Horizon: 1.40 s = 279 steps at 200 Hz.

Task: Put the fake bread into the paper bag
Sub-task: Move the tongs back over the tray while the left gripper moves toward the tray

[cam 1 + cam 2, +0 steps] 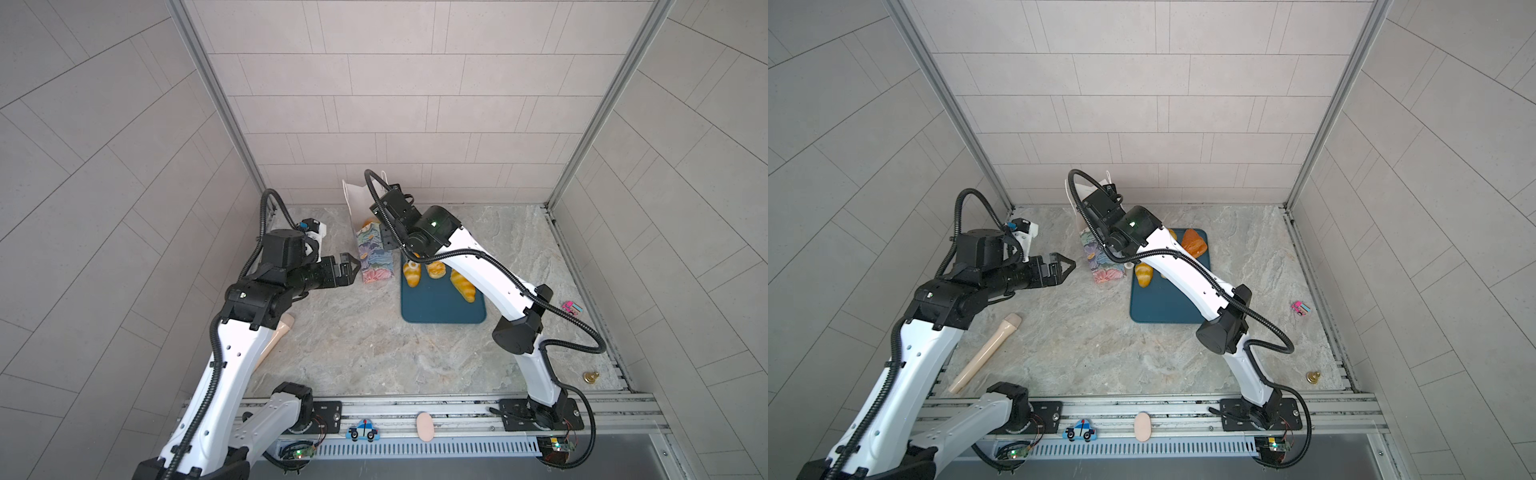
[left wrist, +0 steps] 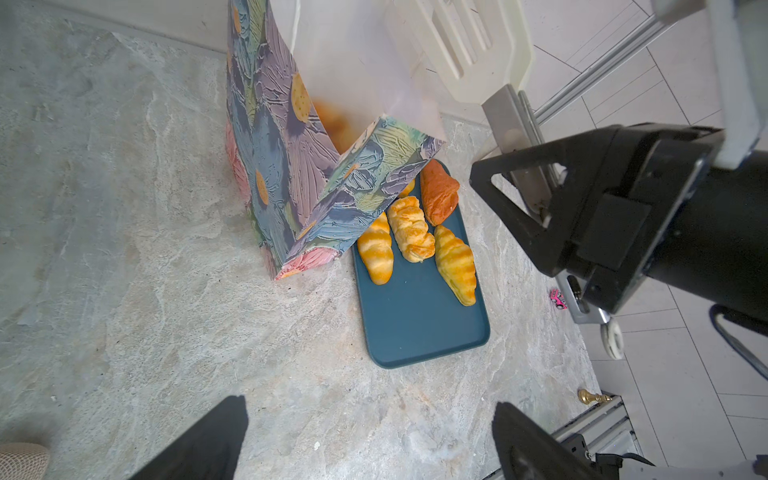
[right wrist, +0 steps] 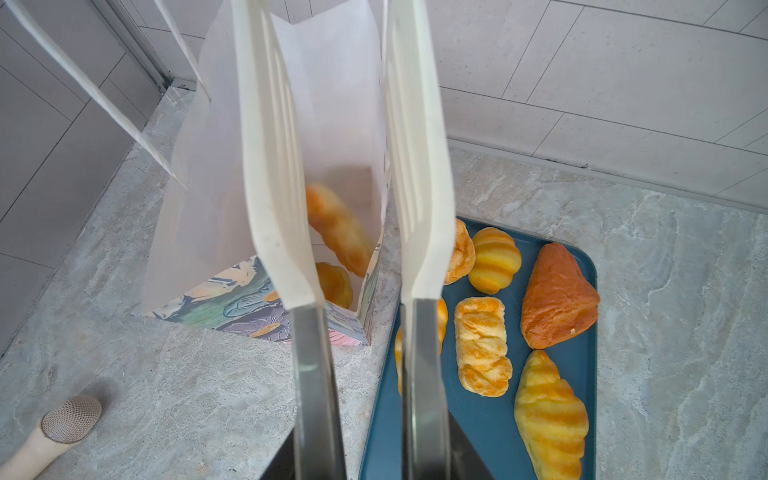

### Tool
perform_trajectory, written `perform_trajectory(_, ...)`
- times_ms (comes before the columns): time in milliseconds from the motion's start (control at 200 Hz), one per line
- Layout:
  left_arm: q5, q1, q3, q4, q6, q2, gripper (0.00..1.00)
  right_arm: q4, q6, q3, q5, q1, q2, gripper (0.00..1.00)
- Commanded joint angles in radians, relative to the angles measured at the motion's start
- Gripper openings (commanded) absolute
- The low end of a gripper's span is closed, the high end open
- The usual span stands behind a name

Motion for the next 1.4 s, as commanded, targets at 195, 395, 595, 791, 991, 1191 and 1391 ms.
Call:
perform_trajectory(195, 0.020, 0.006, -0.006, 0.012, -0.003, -0.023, 1.00, -0.014, -0.029, 0.063, 0.015, 0.022, -0.019, 0.46)
perform_trajectory(395, 0.041, 0.006, -0.022, 0.028, -0.011, -0.033, 1.00, -0.046, -0.044, 0.065, 0.009, 0.029, -0.044, 0.48)
perform_trajectory(595, 0.044, 0.003, -0.031, 0.039, -0.007, -0.040, 1.00, -0.087, -0.062, 0.049, 0.022, 0.040, -0.087, 0.48)
perform_trajectory(791, 0.002, -0.033, -0.030, 0.040, -0.006, -0.047, 1.00, -0.074, -0.057, -0.065, 0.047, 0.047, -0.169, 0.49)
perform_trajectory(991, -0.074, -0.115, -0.031, 0.041, -0.009, -0.039, 1.00, -0.061, -0.030, -0.188, 0.079, 0.052, -0.255, 0.49)
perform_trajectory(1191, -0.129, -0.191, -0.032, 0.044, -0.006, -0.028, 1.00, -0.063, 0.004, -0.320, 0.106, 0.051, -0.341, 0.49)
perform_trajectory(1391, -0.170, -0.272, -0.034, 0.048, 0.005, 0.003, 1.00, -0.038, 0.024, -0.529, 0.153, 0.050, -0.465, 0.50)
